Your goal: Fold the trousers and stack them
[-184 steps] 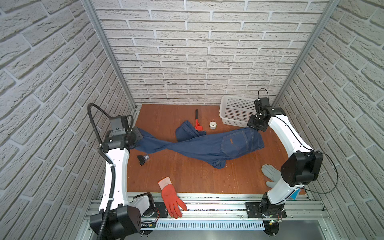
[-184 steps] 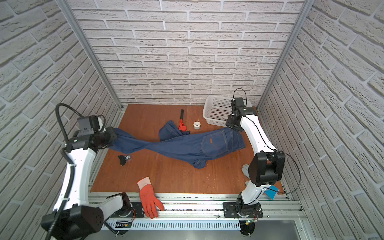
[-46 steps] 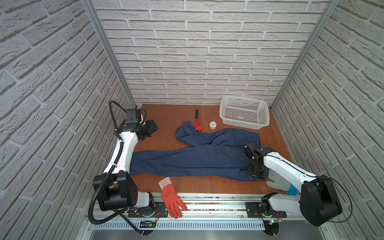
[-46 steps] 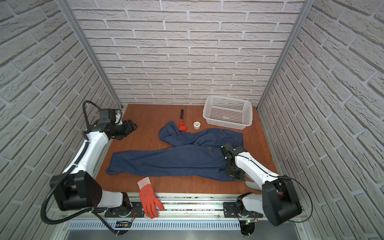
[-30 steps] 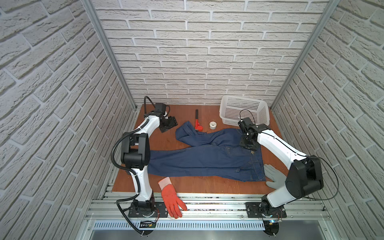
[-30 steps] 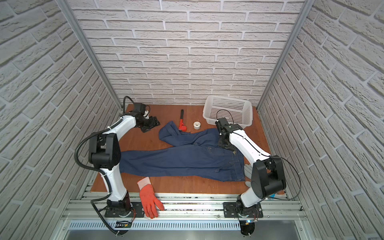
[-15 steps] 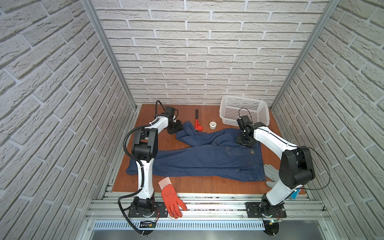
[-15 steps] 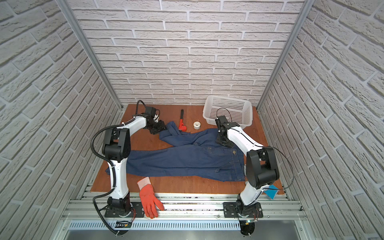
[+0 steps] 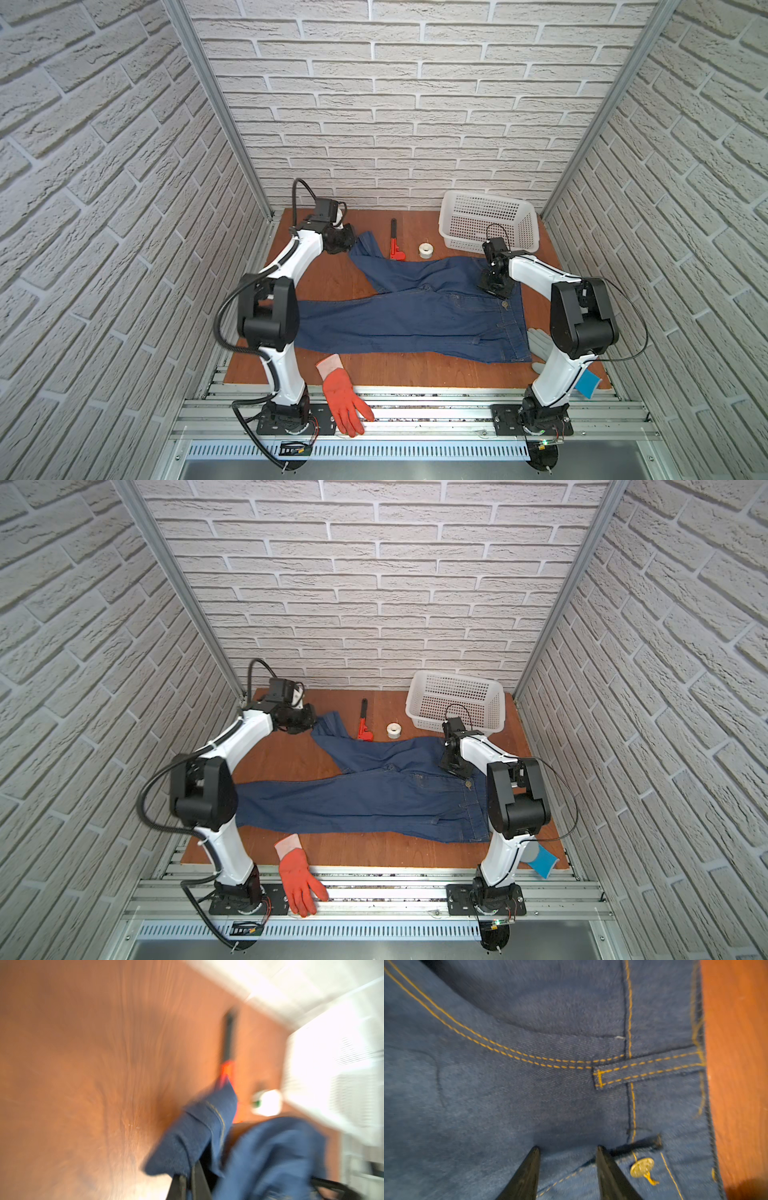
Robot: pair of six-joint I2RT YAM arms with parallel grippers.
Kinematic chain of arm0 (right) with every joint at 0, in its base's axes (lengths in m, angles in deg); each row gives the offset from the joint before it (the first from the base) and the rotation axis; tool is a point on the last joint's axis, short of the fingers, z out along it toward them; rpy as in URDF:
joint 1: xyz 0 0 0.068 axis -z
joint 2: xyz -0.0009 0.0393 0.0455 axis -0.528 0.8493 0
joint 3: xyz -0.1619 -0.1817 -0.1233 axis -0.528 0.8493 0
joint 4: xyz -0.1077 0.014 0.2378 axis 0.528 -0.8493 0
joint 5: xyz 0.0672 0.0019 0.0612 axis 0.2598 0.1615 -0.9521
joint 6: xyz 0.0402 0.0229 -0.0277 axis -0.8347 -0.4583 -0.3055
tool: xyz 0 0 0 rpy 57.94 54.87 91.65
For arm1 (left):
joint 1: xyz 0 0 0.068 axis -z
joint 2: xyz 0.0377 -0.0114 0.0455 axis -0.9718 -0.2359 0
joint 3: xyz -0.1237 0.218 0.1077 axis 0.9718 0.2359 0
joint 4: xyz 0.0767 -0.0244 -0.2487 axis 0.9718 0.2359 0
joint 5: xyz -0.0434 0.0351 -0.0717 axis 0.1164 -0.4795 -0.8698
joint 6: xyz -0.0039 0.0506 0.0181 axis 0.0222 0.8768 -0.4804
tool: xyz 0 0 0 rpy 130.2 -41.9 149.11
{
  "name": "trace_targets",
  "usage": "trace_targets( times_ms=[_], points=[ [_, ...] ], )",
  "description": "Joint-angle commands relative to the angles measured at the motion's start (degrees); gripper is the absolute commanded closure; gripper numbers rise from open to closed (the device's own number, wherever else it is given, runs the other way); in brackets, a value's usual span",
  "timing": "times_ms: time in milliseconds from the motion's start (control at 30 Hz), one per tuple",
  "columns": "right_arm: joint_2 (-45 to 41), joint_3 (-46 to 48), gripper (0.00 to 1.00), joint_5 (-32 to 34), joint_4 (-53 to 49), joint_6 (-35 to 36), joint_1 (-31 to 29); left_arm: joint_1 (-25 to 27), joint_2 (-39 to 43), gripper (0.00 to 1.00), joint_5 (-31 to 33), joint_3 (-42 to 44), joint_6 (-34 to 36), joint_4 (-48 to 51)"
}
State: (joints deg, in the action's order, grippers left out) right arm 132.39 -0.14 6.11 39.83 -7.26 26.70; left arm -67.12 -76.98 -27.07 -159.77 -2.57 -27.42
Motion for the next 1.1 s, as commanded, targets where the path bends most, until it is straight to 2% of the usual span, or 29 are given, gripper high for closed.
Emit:
trace_targets(
  times_ms=[0, 200, 400, 700, 1067],
  points=[
    [-0.35, 1.66, 0.54, 0.87, 1.55, 1.54, 0.63, -1.99, 7.96, 1.00, 4.47, -2.11, 1.40, 1.78],
    [-2.14, 5.04, 0.56, 2.35, 2.12, 2.17, 2.59, -5.36, 16.25, 1.00, 8.76, -1.90, 2.88, 9.19],
    [-4.79, 6.59, 0.58, 2.10, 1.87, 3.35, 3.58, -6.68, 18.65, 1.00, 9.77, -0.06, 3.51, 13.43],
    [-8.95, 7.37, 0.63, 1.91, 1.15, 5.09, 6.19, -6.61, 16.17, 1.00, 11.34, 1.91, 3.43, 16.27],
    [-12.02, 5.61, 0.64, -5.41, 0.79, 4.56, 6.99, -5.57, 6.63, 1.00, 11.48, -2.24, 2.72, 17.91]
  ],
)
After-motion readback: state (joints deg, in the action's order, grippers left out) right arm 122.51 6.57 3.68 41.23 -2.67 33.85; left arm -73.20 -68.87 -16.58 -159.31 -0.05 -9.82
